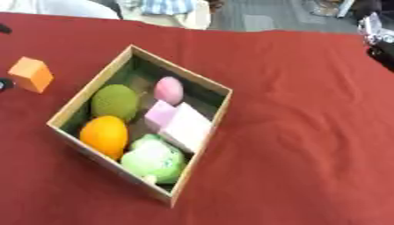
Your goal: Pick up objects on the table and place them in the box.
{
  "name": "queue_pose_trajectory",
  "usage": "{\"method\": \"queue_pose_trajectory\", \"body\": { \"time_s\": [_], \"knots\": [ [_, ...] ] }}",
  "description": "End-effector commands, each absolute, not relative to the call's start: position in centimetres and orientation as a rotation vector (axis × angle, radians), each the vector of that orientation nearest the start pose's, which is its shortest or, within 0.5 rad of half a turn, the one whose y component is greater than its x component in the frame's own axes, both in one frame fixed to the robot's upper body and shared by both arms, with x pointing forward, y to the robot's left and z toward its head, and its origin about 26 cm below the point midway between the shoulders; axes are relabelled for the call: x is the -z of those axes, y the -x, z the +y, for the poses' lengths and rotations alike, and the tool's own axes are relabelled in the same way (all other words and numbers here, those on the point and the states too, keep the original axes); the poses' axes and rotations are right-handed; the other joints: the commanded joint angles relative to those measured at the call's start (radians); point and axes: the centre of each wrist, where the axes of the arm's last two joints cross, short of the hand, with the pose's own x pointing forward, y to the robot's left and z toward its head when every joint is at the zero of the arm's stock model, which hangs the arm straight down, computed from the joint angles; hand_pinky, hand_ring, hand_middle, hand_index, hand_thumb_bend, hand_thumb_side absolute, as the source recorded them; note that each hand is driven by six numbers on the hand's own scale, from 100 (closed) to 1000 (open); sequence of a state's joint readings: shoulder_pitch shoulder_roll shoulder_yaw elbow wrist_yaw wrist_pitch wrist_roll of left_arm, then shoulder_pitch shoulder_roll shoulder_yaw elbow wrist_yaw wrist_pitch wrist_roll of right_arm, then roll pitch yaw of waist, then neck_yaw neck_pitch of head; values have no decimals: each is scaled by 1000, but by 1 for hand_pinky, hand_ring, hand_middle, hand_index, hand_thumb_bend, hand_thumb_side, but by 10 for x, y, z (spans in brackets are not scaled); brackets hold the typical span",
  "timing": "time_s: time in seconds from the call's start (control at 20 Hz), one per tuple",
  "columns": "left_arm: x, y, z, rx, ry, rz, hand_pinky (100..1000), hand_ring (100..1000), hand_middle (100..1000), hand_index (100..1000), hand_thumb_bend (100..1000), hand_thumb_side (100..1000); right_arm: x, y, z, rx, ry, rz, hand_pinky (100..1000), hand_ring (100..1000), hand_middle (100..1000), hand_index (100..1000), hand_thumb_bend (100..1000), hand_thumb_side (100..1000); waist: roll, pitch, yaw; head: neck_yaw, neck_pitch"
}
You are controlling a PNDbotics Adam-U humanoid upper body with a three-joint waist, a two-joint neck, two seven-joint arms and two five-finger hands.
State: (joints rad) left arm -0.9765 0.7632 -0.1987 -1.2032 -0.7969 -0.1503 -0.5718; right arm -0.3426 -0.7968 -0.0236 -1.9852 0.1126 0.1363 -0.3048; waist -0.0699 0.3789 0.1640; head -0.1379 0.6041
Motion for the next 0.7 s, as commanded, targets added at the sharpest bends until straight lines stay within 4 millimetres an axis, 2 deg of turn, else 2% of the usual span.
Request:
{"method": "queue_pose_trajectory", "body": {
  "time_s": [0.05,0.3,0.35,0.55,0.7],
  "knots": [
    [-337,-431,337,1605,-1165,-1296,939,909,890,932,412,172,-280,-290,-323,-485,938,-2253,821,772,661,806,100,587,1,1,-5,8,-19],
    [-342,-433,333,1631,-1160,-1298,941,910,892,931,383,132,-281,-289,-323,-482,945,-2255,821,772,660,806,100,592,7,16,-15,15,-30],
    [-343,-433,333,1634,-1161,-1296,942,912,897,931,355,100,-281,-289,-323,-483,946,-2256,821,772,660,805,100,596,8,19,-17,16,-33],
    [-345,-437,331,1641,-1169,-1270,945,915,905,947,301,100,-281,-289,-323,-482,946,-2258,821,771,659,804,100,602,11,32,-25,19,-42],
    [-344,-439,331,1638,-1172,-1243,949,921,913,959,298,100,-282,-289,-323,-481,946,-2261,820,771,658,804,100,605,12,40,-32,21,-47]
  ]
}}
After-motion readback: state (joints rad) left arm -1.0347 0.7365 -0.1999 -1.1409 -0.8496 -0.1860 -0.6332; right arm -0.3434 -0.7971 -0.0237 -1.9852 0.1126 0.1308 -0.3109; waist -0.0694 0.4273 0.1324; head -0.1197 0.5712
